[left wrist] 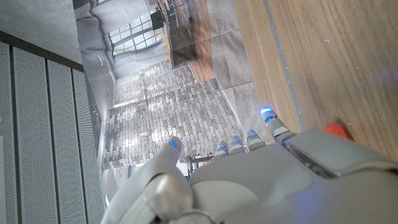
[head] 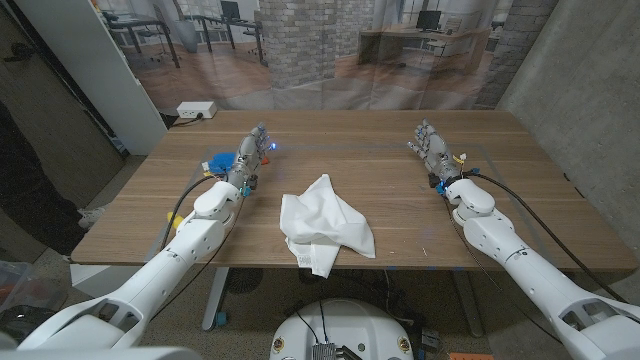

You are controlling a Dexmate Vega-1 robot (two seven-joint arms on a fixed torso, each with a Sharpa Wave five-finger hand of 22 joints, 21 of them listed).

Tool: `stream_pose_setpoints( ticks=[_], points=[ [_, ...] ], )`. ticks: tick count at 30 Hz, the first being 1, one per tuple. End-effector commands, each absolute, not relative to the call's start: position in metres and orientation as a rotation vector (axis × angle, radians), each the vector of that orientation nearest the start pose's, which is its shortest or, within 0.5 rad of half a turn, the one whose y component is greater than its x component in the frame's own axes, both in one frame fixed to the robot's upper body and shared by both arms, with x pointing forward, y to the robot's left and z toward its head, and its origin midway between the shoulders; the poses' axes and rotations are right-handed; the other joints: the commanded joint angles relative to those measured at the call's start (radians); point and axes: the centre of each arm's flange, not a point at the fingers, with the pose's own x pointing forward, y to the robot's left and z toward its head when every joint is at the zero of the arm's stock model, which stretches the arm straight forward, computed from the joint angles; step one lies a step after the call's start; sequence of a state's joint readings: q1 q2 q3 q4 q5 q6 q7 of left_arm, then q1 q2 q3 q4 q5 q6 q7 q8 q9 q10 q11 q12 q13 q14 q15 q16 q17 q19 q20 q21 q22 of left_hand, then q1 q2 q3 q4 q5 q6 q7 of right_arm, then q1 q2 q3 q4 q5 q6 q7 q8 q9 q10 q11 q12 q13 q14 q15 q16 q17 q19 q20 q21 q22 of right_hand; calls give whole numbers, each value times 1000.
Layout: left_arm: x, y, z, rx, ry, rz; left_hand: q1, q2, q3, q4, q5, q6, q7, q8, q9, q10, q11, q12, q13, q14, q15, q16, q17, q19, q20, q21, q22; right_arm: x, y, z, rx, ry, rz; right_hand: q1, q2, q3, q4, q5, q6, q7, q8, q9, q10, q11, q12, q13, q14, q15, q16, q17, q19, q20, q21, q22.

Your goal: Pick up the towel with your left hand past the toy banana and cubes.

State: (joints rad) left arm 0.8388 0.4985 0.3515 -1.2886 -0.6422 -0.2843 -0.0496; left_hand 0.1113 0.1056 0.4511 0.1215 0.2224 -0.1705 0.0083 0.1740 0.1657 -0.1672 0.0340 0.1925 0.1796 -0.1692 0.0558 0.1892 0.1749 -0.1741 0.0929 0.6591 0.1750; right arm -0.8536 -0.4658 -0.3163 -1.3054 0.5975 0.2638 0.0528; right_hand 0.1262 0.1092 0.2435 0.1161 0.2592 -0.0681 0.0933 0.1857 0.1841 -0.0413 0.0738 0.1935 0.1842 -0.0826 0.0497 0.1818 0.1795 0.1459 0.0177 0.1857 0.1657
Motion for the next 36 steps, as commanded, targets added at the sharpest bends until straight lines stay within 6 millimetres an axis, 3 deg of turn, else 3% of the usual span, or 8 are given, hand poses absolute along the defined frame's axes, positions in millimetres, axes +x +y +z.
stream_pose_setpoints(
  ticks=[1,4,7,9,22,32,33,36],
  points=[
    [657,296,-22,-29,-605,-206,4,7,5,-6,3,-66,-22,9,5,-107,0,6,3,-129,14,10,1,-118,24,0,5,655,-285,-28,41,-588,201,7,-1,8,0,4,3,7,5,2,3,8,7,2,-6,1,6,2,7,1,7,5],
    [657,297,-19,-13,-614,-202,10,-1,4,-15,1,-47,-31,14,6,-95,10,11,3,-109,27,12,1,-103,45,-1,5,656,-284,-28,43,-585,200,8,-1,8,0,4,4,7,5,2,2,7,6,2,-6,3,6,2,7,2,7,5],
    [656,298,-16,15,-621,-191,22,-14,3,-34,-4,-25,-40,16,7,-78,9,16,4,-64,62,20,2,-81,88,-4,6,657,-284,-28,43,-584,200,8,-1,8,-1,4,4,7,5,2,4,8,7,2,-6,3,6,2,7,3,7,5],
    [656,298,-13,37,-623,-194,29,-19,3,-43,-7,-12,-42,19,7,-65,9,20,4,-46,66,23,2,-80,97,-8,7,657,-284,-28,44,-584,199,8,-1,8,-1,4,5,7,6,2,5,9,7,2,-5,4,6,2,7,3,7,5],
    [654,296,4,179,-645,-220,78,-44,10,-100,-18,1,-44,18,9,-25,34,29,5,1,82,24,3,-58,110,-20,7,660,-285,-29,45,-581,196,10,-2,8,-3,5,6,7,6,2,9,10,8,2,-3,6,6,1,9,4,7,5],
    [648,290,15,265,-672,-248,106,-55,14,-130,-23,3,-40,18,9,-17,37,28,6,18,86,23,4,-47,116,-26,8,660,-287,-31,46,-580,195,11,-2,9,-4,5,10,7,7,2,13,10,9,2,1,6,7,1,11,5,8,5],
    [648,289,16,275,-675,-251,116,-59,15,-141,-25,4,-41,17,10,-16,25,27,7,19,84,21,4,-45,117,-29,9,660,-287,-31,44,-581,194,11,-2,9,-5,5,11,7,7,2,13,10,9,2,1,6,7,1,12,5,8,5],
    [646,287,19,289,-682,-264,122,-61,15,-148,-26,4,-40,17,10,-16,34,26,7,20,84,19,5,-45,117,-31,9,660,-287,-30,42,-584,193,11,-2,9,-5,5,12,6,7,1,14,10,9,2,1,7,7,1,12,5,8,5]
  ],
)
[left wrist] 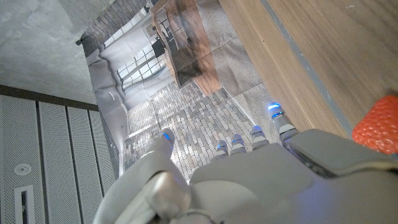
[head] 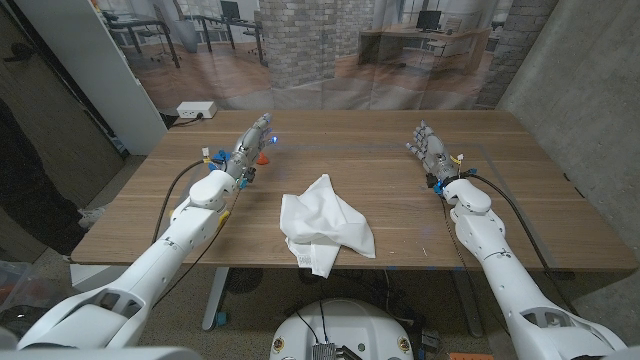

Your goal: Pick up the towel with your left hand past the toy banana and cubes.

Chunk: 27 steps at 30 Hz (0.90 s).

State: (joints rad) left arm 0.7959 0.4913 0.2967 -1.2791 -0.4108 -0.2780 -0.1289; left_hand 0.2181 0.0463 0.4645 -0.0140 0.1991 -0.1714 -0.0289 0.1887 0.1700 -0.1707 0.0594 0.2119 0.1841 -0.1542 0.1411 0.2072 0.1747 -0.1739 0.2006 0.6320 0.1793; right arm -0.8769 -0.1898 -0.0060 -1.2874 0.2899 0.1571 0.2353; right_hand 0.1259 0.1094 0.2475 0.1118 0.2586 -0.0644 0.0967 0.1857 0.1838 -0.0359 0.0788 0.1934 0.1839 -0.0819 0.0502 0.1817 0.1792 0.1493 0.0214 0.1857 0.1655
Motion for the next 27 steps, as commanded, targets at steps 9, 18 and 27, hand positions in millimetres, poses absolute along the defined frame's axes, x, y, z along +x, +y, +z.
stream_pose_setpoints(
  ticks=[9,18,27],
  points=[
    [636,281,31,390,-712,-270,28,-5,3,-28,-5,5,-2,1,6,-12,6,5,3,7,-3,-2,5,-43,11,-10,6,657,-290,-30,33,-595,188,13,-3,6,-3,6,15,0,9,2,-1,9,3,2,5,6,8,2,12,1,9,5],
    [626,276,40,488,-726,-272,37,-8,3,-38,-7,10,0,2,6,-8,8,5,3,6,-6,-5,6,-41,11,-14,6,654,-292,-29,34,-613,182,15,-5,6,-5,6,26,0,13,2,6,7,5,2,12,2,10,1,17,0,10,5],
    [616,273,48,548,-750,-278,44,-10,2,-49,-8,13,2,1,6,-9,7,3,3,7,-10,-8,6,-39,11,-19,7,650,-292,-30,33,-622,179,16,-7,6,-8,6,31,0,14,1,10,5,6,1,14,2,10,1,19,-1,10,5]
  ],
)
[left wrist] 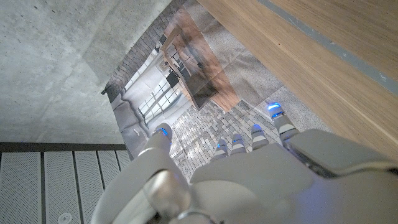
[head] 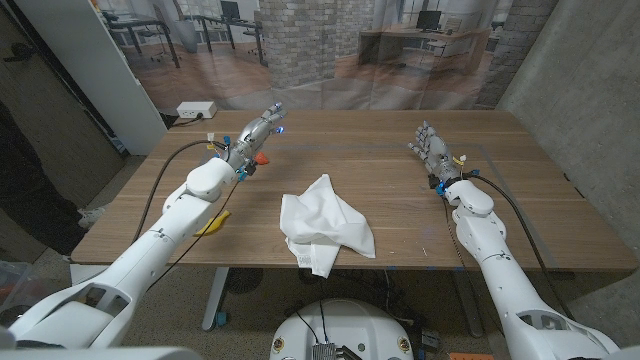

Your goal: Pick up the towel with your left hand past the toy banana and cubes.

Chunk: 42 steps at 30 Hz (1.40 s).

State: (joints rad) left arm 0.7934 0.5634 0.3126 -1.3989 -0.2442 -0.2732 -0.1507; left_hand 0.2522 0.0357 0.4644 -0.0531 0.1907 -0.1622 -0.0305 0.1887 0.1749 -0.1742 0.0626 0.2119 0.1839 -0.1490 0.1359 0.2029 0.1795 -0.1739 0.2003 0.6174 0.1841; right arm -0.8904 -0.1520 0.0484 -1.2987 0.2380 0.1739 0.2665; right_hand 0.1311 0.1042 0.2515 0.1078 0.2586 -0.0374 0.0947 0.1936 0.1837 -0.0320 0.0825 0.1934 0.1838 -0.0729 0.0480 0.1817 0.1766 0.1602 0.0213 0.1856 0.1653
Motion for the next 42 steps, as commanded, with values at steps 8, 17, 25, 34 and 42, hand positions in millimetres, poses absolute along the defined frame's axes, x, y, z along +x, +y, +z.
stream_pose_setpoints(
  ticks=[8,17,25,34,42],
  points=[
    [609,269,55,604,-767,-293,14,-3,1,-17,-1,4,4,-1,1,-5,3,1,4,2,-8,-5,1,-37,10,-8,3,647,-293,-31,34,-625,174,12,-3,2,-5,6,7,2,6,2,11,2,6,1,7,4,10,3,8,-1,9,5],
    [604,264,63,665,-783,-309,16,-6,-2,-22,-2,2,4,-2,1,-6,4,0,4,2,-7,-6,2,-36,10,-12,3,645,-293,-33,35,-627,166,13,-4,2,-6,6,9,2,5,2,12,2,6,1,8,4,9,3,9,0,9,5],
    [601,257,71,749,-799,-311,17,-9,-4,-26,-2,-1,5,-4,2,-8,6,-1,4,3,-5,-7,2,-36,11,-15,4,646,-292,-32,33,-628,163,13,-4,2,-7,6,10,3,5,2,14,2,5,1,9,4,9,4,9,0,9,5],
    [598,250,77,795,-812,-338,17,-11,-8,-29,-2,-3,5,-4,2,-7,4,-2,4,6,-6,-6,2,-33,10,-17,4,647,-292,-33,32,-628,157,13,-4,2,-8,6,10,2,4,2,15,2,5,1,9,4,9,4,10,0,9,5],
    [589,238,84,857,-835,-375,15,-14,-12,-32,-3,-3,5,-4,2,-10,9,-3,5,6,-6,-7,3,-32,10,-21,5,648,-291,-32,30,-632,157,13,-4,2,-8,6,11,2,4,2,15,2,4,1,9,5,8,4,10,1,8,5]
  ],
)
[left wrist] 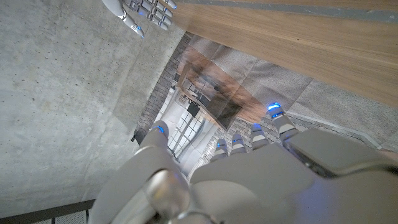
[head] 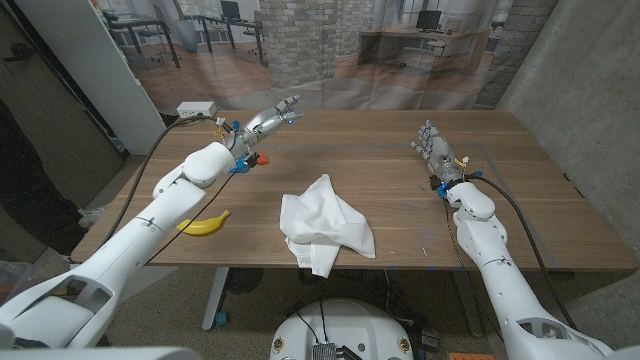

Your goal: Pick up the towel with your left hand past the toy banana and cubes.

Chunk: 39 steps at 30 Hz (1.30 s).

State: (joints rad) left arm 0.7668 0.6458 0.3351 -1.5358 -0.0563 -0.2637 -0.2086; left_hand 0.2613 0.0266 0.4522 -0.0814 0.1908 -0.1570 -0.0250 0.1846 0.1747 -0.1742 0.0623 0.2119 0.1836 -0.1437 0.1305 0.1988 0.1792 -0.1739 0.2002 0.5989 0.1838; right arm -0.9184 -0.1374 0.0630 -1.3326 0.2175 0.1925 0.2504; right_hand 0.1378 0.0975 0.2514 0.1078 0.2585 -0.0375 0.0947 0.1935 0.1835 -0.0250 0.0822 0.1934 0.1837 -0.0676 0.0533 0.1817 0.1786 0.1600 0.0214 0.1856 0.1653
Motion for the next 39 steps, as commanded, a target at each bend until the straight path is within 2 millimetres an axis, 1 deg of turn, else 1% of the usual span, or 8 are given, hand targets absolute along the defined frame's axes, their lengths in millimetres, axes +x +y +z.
stream_pose_setpoints(
  ticks=[1,16,17,22,28,34,35,39],
  points=[
    [588,237,85,863,-838,-380,6,-5,0,-3,-3,-8,-1,0,2,-9,9,-3,5,0,-1,-3,3,-32,9,-3,5,648,-291,-32,30,-632,157,6,3,2,-9,6,11,2,4,2,8,2,4,1,4,-1,8,2,11,0,8,5],
    [579,223,90,952,-839,-435,3,-8,-6,-8,-2,-8,-1,0,2,-5,10,-2,5,0,-3,-5,4,-29,8,-10,6,643,-295,-36,34,-635,146,6,3,2,-9,6,13,1,3,2,9,2,3,1,6,0,8,2,11,0,8,5],
    [579,222,90,958,-840,-438,3,-8,-7,-8,-2,-8,-1,0,2,-5,2,-3,5,0,-3,-5,4,-29,9,-11,6,643,-295,-36,33,-635,146,6,3,2,-9,6,13,1,3,2,9,3,3,1,6,0,8,2,11,1,8,5],
    [573,217,91,990,-845,-457,2,-10,-9,-10,-1,-9,0,0,2,-6,8,-3,5,-1,-3,-5,4,-28,8,-13,6,641,-295,-37,34,-638,146,6,2,1,-9,6,13,2,3,2,11,3,3,1,6,0,8,2,11,1,8,5],
    [567,213,92,1031,-850,-471,1,-12,-13,-12,-1,-10,-1,-1,3,-9,-2,-5,6,-2,-5,-6,4,-26,8,-17,6,639,-296,-38,34,-642,142,6,2,1,-10,6,14,2,3,2,11,2,3,1,6,1,8,2,12,1,8,5],
    [561,211,93,1063,-849,-481,1,-13,-15,-14,0,-13,-2,-1,3,-7,5,-4,6,-1,-6,-5,4,-25,8,-19,7,636,-296,-40,34,-645,141,5,2,1,-10,6,14,2,2,2,13,3,3,1,6,1,8,2,12,1,8,5],
    [560,211,93,1069,-849,-481,1,-14,-16,-15,0,-13,-2,-1,3,-11,-7,-5,6,-1,-6,-6,4,-25,7,-21,7,635,-296,-40,34,-646,140,5,2,1,-10,6,14,2,2,2,14,3,3,1,5,1,7,2,11,2,7,5],
    [556,210,93,1087,-851,-485,0,-14,-18,-16,1,-15,-2,-1,3,-10,6,-5,6,-2,-5,-6,4,-25,8,-22,7,632,-296,-40,29,-650,136,6,2,1,-10,6,15,2,2,2,14,4,3,1,6,0,7,2,11,2,7,5]
  ],
)
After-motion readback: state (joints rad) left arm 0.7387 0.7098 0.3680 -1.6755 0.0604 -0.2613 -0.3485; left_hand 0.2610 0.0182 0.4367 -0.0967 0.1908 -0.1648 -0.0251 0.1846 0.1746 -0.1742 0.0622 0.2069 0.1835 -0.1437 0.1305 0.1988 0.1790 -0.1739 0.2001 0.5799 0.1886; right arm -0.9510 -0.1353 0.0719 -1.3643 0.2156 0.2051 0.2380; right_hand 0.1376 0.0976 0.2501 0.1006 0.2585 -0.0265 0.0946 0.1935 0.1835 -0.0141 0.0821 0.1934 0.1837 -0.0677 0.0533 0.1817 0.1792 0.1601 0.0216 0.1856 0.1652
